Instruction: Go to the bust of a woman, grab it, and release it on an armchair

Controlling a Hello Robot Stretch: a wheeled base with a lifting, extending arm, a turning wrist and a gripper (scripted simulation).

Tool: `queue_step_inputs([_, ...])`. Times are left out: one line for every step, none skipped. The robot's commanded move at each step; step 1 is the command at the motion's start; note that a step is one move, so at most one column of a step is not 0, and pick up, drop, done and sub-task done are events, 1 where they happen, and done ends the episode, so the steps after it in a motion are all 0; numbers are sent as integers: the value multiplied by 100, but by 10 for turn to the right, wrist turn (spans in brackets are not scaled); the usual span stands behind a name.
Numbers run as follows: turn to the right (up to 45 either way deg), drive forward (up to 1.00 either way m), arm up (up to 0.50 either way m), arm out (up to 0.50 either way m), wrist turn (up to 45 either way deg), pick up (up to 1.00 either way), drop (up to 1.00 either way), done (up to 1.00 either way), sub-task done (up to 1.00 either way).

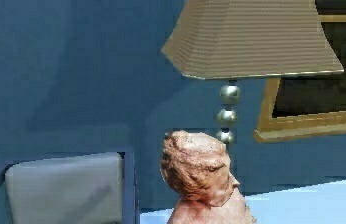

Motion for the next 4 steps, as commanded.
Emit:
queue_step_inputs([-450,0,0,0,0,0,0,0,0])
queue_step_inputs([-450,0,0,0,0,0,0,0,0])
queue_step_inputs([-390,0,0,0,0,0,0,0,0])
queue_step_inputs([0,0,0,48,0,0,0,0,0])
